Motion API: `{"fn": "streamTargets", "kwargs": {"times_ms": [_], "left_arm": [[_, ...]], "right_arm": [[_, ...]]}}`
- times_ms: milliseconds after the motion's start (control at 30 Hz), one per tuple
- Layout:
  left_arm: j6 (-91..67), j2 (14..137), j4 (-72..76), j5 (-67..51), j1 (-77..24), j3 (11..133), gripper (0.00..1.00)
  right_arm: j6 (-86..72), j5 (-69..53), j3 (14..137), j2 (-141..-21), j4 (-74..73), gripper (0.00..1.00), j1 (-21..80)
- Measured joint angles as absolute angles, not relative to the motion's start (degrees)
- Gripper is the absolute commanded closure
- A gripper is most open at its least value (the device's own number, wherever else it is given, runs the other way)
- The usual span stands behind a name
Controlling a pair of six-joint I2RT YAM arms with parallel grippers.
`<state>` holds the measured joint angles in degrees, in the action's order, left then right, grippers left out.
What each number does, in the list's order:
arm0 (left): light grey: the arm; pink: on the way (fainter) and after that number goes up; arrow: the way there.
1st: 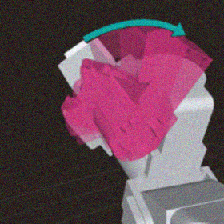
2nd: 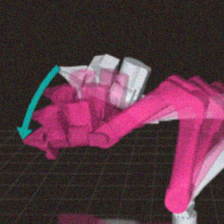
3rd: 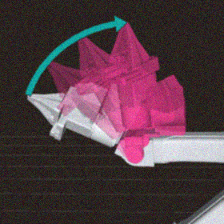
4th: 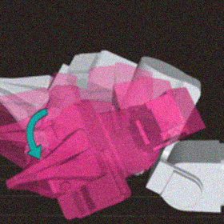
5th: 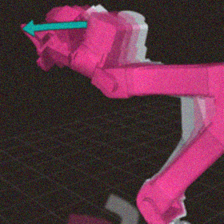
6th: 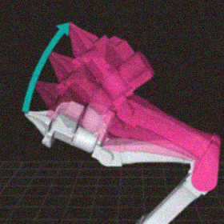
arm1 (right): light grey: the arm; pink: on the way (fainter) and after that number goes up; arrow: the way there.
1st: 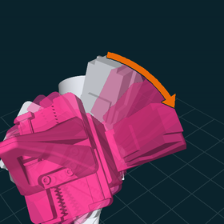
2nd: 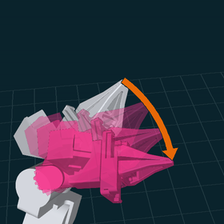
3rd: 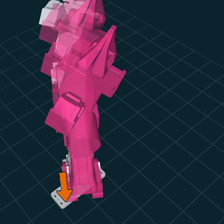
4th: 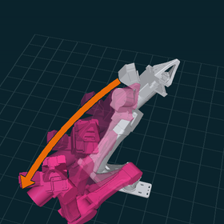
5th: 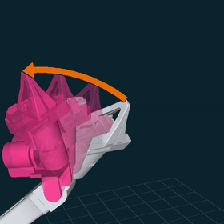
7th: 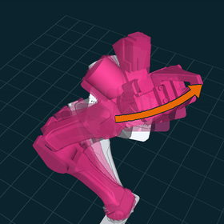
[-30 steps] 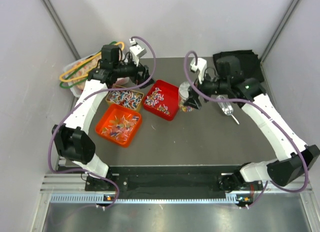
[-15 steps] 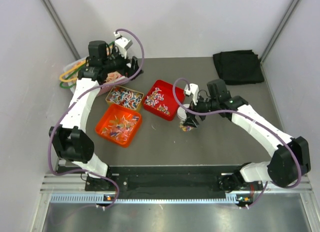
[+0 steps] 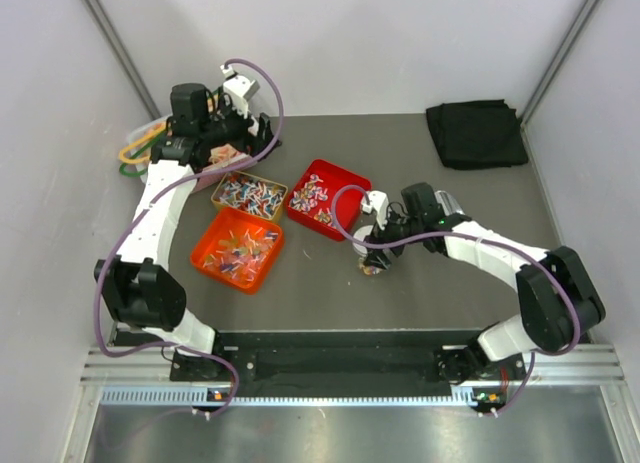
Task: Pack the candies
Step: Place the packing bottle at the center of the board.
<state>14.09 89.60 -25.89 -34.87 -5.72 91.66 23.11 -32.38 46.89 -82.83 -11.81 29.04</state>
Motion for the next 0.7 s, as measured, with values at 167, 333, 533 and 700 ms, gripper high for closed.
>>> {"fn": "streamTargets", "kwargs": {"times_ms": [167, 333, 533, 700], "left_arm": [[13.98, 89.38, -25.74, -34.89, -5.72, 91.59, 0.01], [13.82, 89.14, -25.67, -34.89, -5.72, 91.59, 0.01], [13.82, 88.75, -25.63, -34.89, -5.72, 91.59, 0.01], [13.82, 88.38, -25.61, -34.89, -5.72, 91.59, 0.01]], "right_arm": [[23.00, -31.16, 46.13, -82.83, -8.78, 0.76, 29.32], [25.06, -30.44, 47.00, -83.35, -11.75, 0.64, 29.61], [27.24, -30.15, 50.61, -85.36, -16.32, 0.52, 30.00], [28.95, -29.82, 51.27, -85.52, -17.93, 0.37, 30.30]]}}
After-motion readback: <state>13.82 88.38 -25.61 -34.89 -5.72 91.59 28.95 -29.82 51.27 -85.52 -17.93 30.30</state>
